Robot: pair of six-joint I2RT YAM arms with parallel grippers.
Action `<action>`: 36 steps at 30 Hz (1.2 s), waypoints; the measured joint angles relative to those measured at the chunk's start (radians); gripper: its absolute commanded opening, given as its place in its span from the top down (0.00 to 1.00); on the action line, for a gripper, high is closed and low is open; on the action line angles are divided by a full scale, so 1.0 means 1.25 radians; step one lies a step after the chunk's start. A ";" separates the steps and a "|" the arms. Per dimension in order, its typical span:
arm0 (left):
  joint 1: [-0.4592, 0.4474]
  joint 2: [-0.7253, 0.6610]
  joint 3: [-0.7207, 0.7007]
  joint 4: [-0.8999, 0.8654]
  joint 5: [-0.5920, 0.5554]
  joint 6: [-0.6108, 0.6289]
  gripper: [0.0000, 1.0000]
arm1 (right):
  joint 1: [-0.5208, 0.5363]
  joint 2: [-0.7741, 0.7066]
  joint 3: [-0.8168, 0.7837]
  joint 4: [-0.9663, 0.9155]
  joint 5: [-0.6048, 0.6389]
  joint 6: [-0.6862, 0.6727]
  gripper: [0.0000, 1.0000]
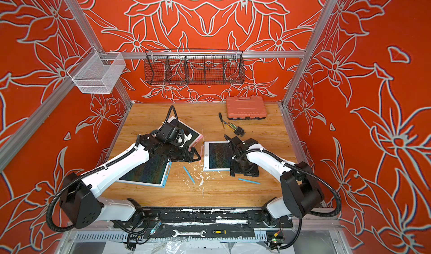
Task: Place the stylus back onto the writing tablet
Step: Adjust the stylus at the center of the board.
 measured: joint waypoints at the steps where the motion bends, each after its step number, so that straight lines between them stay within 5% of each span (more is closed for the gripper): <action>1: 0.000 0.000 0.000 0.001 0.002 0.000 0.03 | -0.004 0.003 -0.001 0.000 -0.004 -0.005 0.07; 36: 0.002 0.021 -0.003 0.024 0.037 -0.008 0.03 | -0.101 0.044 -0.100 0.084 -0.081 0.007 0.03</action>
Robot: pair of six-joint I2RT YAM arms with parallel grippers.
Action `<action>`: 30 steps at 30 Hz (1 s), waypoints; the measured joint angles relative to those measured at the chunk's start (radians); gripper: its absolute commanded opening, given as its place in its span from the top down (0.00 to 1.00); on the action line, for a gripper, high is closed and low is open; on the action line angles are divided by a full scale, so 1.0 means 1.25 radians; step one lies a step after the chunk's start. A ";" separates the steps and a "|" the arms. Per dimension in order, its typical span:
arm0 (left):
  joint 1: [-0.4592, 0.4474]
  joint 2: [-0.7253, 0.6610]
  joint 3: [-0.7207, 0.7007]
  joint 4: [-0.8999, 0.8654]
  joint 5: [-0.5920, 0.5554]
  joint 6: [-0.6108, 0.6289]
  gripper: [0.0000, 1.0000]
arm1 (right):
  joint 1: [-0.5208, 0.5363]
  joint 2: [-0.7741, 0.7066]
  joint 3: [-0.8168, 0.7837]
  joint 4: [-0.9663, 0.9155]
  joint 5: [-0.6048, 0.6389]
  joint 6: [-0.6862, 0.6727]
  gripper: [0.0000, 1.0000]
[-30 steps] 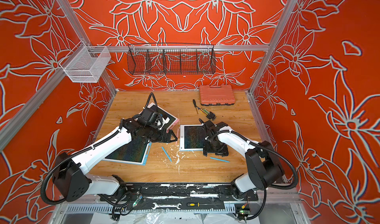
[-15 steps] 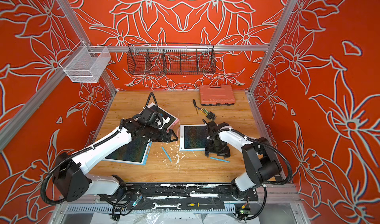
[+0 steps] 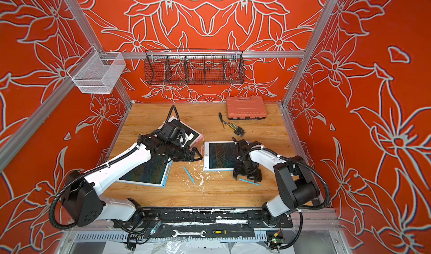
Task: Place the stylus back onto the writing tablet
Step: Adjust the stylus at the center of the board.
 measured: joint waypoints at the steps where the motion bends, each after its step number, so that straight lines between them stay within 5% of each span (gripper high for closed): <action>1: 0.000 0.002 0.000 0.000 0.001 0.000 0.03 | 0.000 -0.006 -0.006 0.000 -0.001 0.005 0.04; 15: 0.006 0.027 0.000 0.004 0.016 0.006 0.03 | 0.000 -0.053 -0.048 -0.004 -0.027 0.038 0.14; 30: 0.015 0.028 0.000 0.012 0.022 0.006 0.03 | 0.023 -0.053 -0.056 0.009 -0.059 0.067 0.39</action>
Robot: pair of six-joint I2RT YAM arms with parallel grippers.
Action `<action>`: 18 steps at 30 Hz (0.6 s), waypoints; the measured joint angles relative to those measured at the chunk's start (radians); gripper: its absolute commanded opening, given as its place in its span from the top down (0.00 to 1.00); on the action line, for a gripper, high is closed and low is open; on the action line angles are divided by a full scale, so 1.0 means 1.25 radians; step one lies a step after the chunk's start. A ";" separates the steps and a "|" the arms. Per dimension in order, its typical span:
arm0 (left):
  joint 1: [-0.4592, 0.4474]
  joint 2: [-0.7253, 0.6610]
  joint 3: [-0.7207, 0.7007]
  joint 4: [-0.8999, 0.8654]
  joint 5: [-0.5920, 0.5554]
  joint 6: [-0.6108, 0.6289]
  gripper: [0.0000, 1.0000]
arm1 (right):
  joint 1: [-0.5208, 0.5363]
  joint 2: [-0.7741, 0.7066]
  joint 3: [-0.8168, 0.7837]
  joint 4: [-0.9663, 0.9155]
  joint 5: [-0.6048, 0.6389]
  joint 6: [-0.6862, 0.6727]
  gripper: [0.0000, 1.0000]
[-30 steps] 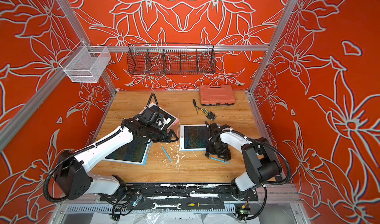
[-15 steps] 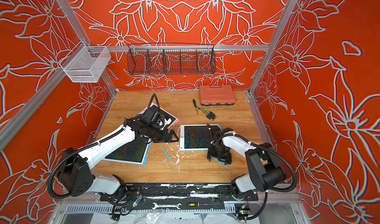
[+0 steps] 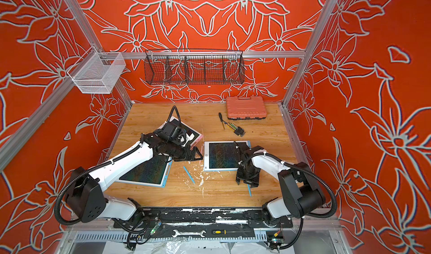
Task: Place the stylus back onto the writing tablet
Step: Adjust the stylus at the center of the board.
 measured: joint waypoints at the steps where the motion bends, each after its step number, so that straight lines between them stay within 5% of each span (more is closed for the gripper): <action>1: 0.000 0.000 0.000 0.000 0.000 0.000 0.03 | 0.003 0.000 0.000 0.000 -0.001 0.004 0.41; 18: 0.005 0.000 -0.014 0.011 0.011 0.000 0.03 | 0.025 -0.020 0.000 0.002 0.046 0.059 0.55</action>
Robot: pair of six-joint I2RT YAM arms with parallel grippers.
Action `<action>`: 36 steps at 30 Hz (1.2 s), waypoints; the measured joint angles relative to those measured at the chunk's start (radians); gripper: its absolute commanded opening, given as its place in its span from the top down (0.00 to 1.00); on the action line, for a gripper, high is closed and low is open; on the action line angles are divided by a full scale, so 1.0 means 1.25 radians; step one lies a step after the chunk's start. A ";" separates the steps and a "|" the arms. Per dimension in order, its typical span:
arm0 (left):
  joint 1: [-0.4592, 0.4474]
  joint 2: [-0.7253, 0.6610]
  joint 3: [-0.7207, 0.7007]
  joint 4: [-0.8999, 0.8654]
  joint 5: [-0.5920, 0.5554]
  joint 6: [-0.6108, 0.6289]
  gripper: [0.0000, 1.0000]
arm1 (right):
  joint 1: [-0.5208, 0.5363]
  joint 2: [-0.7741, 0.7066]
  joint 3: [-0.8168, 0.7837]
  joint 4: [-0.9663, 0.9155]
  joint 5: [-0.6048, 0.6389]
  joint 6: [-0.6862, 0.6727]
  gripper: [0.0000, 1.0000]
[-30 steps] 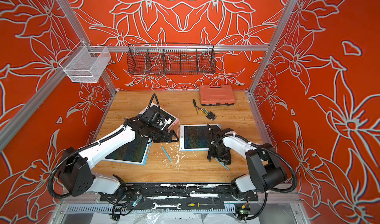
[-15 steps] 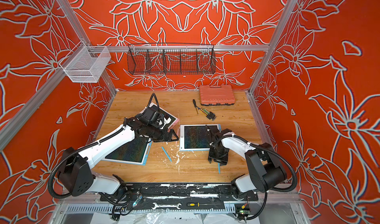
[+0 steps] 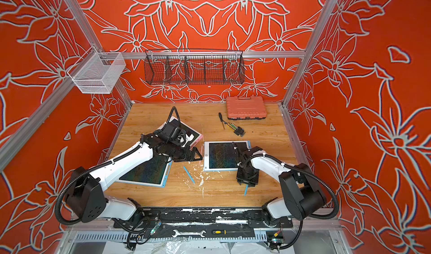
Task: Place the stylus back onto the writing tablet
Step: Adjust the stylus at the center of the board, then pick up the stylus from the center of the board.
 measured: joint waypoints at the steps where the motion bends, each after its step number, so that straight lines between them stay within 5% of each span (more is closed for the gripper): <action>1: 0.000 0.000 0.000 0.001 0.003 0.000 0.03 | 0.000 -0.003 0.000 0.000 0.004 0.005 0.56; 36: 0.000 0.000 0.000 0.000 0.024 0.000 0.03 | -0.001 -0.078 -0.073 0.048 0.045 0.068 0.84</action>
